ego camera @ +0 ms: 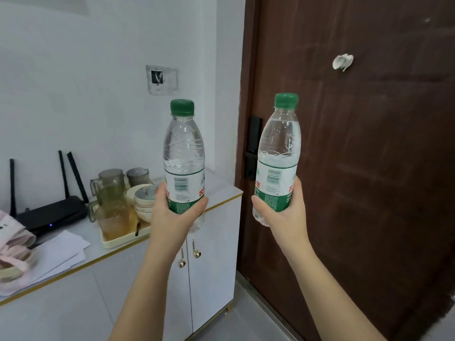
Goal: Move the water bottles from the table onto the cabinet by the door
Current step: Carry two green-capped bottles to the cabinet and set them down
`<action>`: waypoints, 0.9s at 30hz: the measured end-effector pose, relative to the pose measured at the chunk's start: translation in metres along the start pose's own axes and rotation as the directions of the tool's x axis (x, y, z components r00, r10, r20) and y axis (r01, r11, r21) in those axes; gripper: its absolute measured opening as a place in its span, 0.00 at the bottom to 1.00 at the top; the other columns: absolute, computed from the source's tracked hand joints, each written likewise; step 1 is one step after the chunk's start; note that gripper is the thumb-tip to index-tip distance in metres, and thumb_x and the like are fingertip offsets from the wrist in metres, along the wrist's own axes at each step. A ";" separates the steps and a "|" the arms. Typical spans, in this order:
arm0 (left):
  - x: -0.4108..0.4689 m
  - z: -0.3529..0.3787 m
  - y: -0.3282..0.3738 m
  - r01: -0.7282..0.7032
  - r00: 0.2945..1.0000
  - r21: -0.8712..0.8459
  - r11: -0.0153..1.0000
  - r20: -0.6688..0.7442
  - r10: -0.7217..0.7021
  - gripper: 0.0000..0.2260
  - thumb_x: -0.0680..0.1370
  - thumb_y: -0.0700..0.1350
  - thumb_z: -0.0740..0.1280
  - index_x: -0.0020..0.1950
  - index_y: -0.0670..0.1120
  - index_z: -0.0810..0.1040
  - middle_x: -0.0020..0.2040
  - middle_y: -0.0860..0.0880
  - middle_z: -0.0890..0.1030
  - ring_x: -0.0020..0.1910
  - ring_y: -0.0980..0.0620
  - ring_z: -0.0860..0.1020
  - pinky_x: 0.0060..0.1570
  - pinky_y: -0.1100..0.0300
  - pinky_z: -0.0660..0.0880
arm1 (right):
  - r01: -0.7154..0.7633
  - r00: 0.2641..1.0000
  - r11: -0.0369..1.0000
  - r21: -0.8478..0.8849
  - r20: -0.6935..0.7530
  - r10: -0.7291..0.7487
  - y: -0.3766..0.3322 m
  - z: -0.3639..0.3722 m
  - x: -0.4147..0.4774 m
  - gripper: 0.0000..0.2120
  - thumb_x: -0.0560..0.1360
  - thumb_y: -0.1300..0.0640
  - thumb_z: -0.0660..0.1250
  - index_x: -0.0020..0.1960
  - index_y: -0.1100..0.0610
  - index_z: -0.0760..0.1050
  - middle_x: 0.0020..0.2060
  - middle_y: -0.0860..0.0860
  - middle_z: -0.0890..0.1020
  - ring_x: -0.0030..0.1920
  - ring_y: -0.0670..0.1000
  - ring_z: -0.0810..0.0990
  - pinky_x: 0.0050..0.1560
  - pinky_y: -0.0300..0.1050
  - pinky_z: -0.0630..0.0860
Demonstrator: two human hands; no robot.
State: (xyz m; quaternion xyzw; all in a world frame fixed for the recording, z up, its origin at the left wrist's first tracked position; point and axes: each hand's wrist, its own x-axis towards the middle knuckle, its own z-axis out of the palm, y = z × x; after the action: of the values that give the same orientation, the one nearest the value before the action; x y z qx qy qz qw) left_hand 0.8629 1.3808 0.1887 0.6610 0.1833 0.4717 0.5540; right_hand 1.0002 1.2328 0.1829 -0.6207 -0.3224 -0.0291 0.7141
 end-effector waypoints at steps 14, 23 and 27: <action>0.131 0.102 -0.085 0.040 0.980 0.130 0.991 -0.199 -0.014 0.20 0.70 0.40 0.76 0.53 0.57 0.71 0.48 0.55 0.81 0.45 0.62 0.80 0.43 0.67 0.75 | -0.052 0.980 0.996 0.073 0.194 0.037 0.130 0.013 0.194 0.32 0.68 0.70 0.75 0.68 0.56 0.68 0.53 0.45 0.80 0.48 0.36 0.81 0.40 0.33 0.77; 0.208 0.121 -0.191 0.175 0.960 0.196 0.965 -0.253 -0.123 0.21 0.69 0.38 0.76 0.57 0.47 0.72 0.47 0.47 0.82 0.46 0.50 0.81 0.45 0.54 0.80 | -0.163 0.954 0.986 0.030 0.259 0.149 0.239 0.080 0.261 0.35 0.66 0.68 0.77 0.68 0.56 0.65 0.58 0.50 0.79 0.57 0.45 0.80 0.53 0.40 0.79; 0.255 0.120 -0.240 0.240 0.938 0.218 0.946 -0.301 -0.169 0.21 0.69 0.39 0.76 0.56 0.49 0.70 0.47 0.51 0.80 0.45 0.56 0.80 0.42 0.60 0.78 | -0.221 0.930 0.975 -0.040 0.291 0.223 0.283 0.117 0.291 0.34 0.66 0.66 0.78 0.64 0.51 0.65 0.53 0.42 0.79 0.50 0.33 0.79 0.46 0.29 0.75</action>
State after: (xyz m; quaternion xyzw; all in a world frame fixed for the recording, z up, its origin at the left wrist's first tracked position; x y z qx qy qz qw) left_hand 1.1539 1.5853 0.0854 0.6300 0.3858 0.4723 0.4808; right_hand 1.3058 1.5073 0.0838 -0.6530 -0.3527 0.1431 0.6548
